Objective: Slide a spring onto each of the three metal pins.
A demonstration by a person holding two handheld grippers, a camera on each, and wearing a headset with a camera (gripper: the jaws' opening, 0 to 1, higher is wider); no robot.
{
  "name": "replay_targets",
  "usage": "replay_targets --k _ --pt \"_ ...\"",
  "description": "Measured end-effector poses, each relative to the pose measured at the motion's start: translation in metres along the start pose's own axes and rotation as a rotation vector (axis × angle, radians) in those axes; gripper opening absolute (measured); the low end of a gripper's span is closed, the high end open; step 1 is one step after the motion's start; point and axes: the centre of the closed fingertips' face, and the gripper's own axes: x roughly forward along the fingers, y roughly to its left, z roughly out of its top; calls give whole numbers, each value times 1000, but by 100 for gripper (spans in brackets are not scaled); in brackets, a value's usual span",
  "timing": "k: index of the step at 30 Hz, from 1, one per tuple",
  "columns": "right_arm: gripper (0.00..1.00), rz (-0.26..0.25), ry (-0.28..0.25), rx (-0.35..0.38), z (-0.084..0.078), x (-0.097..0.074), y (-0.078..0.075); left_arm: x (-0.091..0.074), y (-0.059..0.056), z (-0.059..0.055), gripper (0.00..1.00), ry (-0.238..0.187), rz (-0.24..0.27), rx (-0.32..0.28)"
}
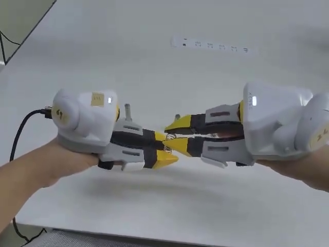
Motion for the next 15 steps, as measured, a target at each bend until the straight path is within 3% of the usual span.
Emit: replay_targets --k 11,15 --pt "11 -6 14 -2 -1 -1 0 -1 0 -1 11 7 11 -25" --pt "11 -11 15 1 -1 -2 -1 -1 2 -4 19 19 26 -34"
